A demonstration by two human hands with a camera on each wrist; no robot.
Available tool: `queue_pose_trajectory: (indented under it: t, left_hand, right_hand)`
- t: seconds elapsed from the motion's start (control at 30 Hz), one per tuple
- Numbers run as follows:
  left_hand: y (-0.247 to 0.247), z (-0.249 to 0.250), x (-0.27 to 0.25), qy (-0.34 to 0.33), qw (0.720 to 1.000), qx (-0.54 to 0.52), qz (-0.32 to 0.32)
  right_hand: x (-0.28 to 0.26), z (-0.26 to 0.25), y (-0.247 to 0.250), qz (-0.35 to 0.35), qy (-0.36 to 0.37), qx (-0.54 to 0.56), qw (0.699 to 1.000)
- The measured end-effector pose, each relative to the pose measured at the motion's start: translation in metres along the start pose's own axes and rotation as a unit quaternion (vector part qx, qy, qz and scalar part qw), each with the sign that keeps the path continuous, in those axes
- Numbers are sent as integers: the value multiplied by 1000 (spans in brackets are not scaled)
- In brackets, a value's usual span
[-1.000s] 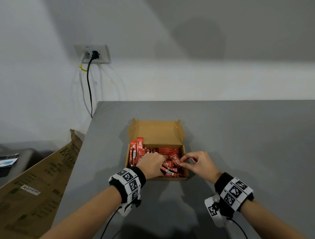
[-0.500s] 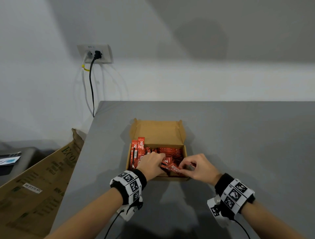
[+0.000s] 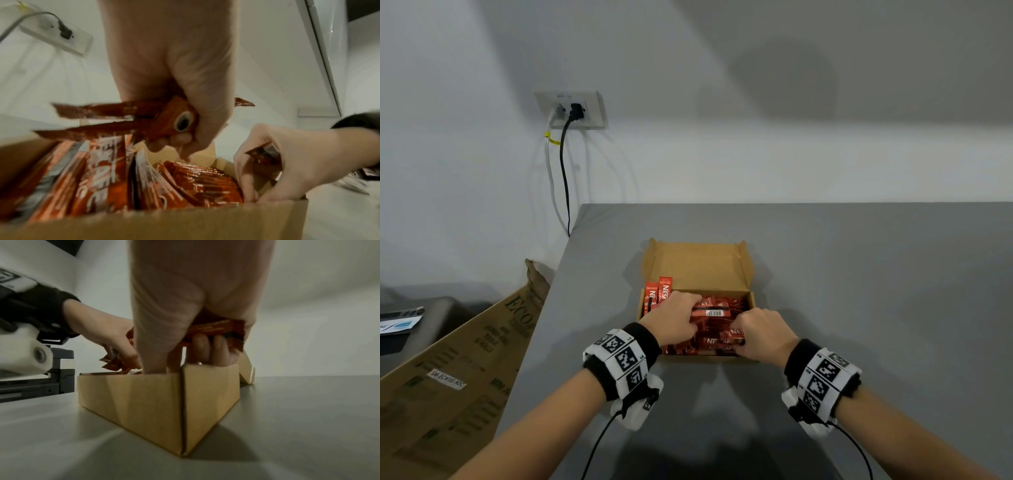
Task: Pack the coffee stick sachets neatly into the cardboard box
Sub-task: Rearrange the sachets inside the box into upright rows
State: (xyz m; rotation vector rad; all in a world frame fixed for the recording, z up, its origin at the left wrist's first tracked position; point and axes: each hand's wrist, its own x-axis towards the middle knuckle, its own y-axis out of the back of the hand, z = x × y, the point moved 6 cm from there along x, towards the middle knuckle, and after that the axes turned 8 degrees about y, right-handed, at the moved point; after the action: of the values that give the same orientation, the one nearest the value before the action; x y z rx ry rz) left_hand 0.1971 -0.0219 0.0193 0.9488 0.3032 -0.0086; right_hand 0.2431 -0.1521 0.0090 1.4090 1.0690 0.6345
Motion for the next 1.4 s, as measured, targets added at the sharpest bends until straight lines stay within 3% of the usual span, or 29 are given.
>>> queue_pose_trajectory:
  t: [0.1,0.23,0.4,0.53,0.63,0.7,0.93,1.1,1.4]
  left_hand:
    - [5,1,-1,-16,999,-2,28]
    - [-13,6,-3,-39,999,21,-28]
    - [-21,10,-4,-58,992,108,12]
    - [-24,7,-3,-61,992,109,16]
    - [-27,3,0,-58,993,106,10]
    - [-28,1,2,-56,994,94,10]
    - [-29,-3,9,-57,995,80,-4]
    - [-30,-2,10,-60,996,72,-3]
    - [-31,-5,12,-53,996,67,-14]
  right_hand:
    - [1,1,0,12,-6,19,1000]
    - [3,2,3,26,-14,14,999]
    - [2,1,2,40,12,9,999]
    - [-1,4,4,55,38,66,996]
    - [-7,15,12,106,31,259,960]
    - [-9,17,18,124,26,331,935]
    - [-5,21,20,175,18,372,911]
    - [-9,21,18,189,8,455,870]
    - [-11,24,16,198,-6,455,868]
